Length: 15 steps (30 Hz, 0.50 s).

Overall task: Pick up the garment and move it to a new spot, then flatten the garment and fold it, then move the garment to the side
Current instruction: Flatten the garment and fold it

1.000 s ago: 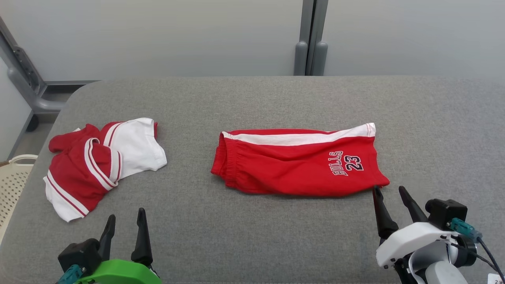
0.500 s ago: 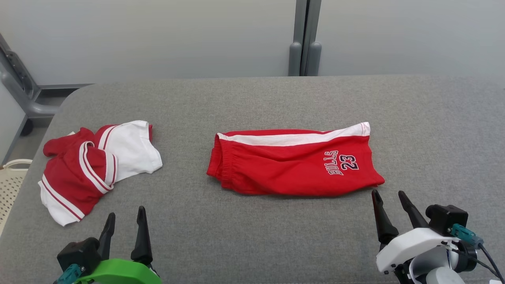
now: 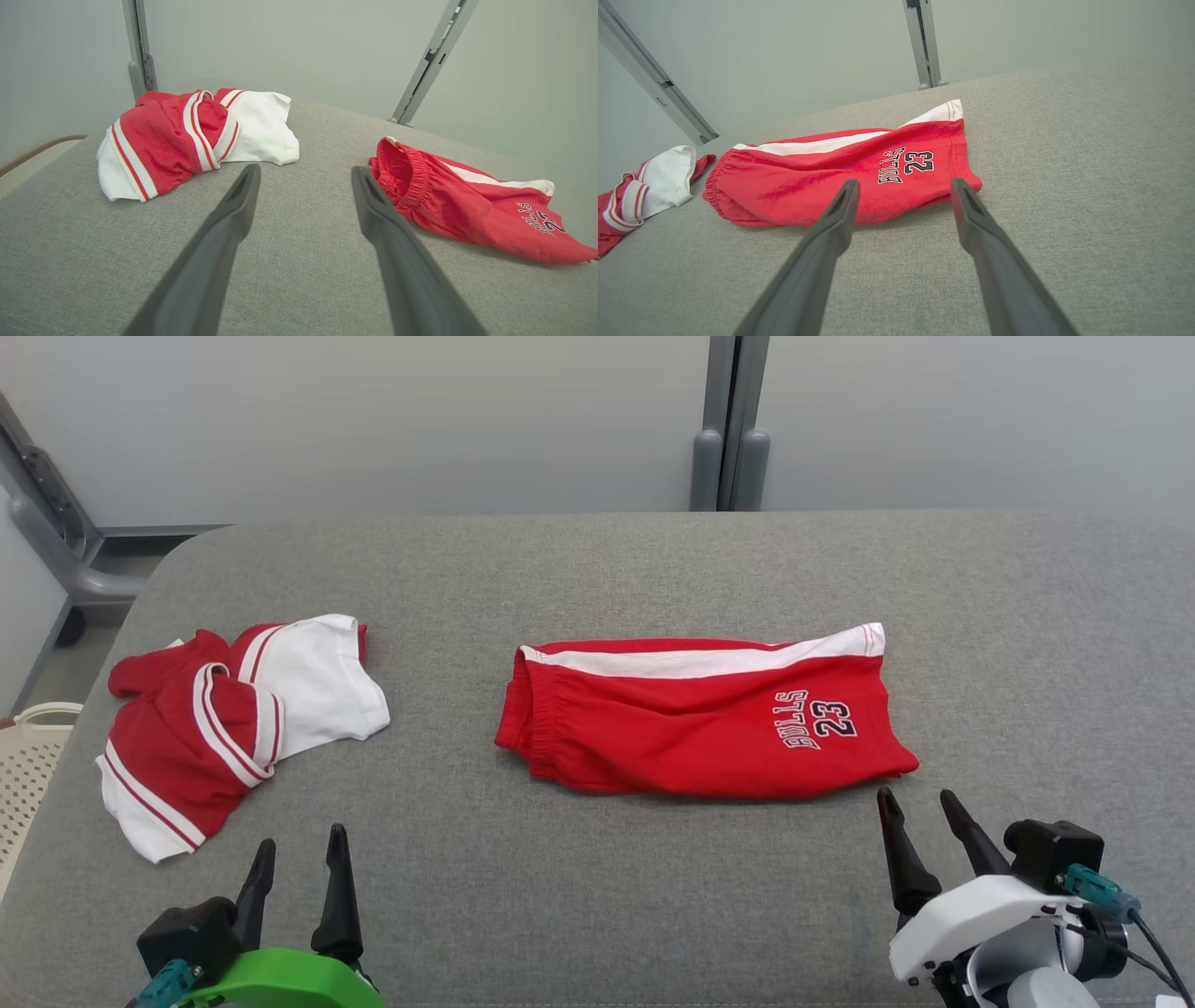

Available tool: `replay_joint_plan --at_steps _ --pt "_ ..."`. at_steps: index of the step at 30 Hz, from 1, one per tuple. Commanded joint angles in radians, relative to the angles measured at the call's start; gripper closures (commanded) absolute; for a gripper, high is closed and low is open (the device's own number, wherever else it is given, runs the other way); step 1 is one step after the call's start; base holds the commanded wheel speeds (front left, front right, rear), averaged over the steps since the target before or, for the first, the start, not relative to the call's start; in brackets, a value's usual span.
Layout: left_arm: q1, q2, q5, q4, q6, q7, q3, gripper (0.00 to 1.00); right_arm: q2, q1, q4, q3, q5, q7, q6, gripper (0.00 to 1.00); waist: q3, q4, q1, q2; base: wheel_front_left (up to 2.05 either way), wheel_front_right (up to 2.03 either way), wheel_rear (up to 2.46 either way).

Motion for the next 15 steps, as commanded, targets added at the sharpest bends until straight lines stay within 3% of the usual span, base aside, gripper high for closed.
replay_joint_plan --at_steps 1,8,15 --pt "0.011 0.007 -0.004 -0.005 0.003 0.002 0.002 0.00 -0.003 -0.010 0.000 -0.004 -0.001 0.002 0.000 0.00 0.002 0.001 0.0000 -0.0001 0.00 0.00 0.00" --pt "0.006 0.002 -0.006 -0.006 0.002 0.003 -0.006 0.00 -0.003 -0.059 0.010 -0.060 -0.036 0.075 0.000 0.00 0.014 0.006 0.0000 -0.0001 0.00 0.00 0.00" --pt "-0.025 -0.002 -0.003 0.002 -0.010 0.001 -0.017 0.00 -0.004 -0.194 0.040 -0.183 -0.139 0.297 0.000 0.00 0.042 0.017 0.0000 -0.0001 0.00 0.00 0.00"
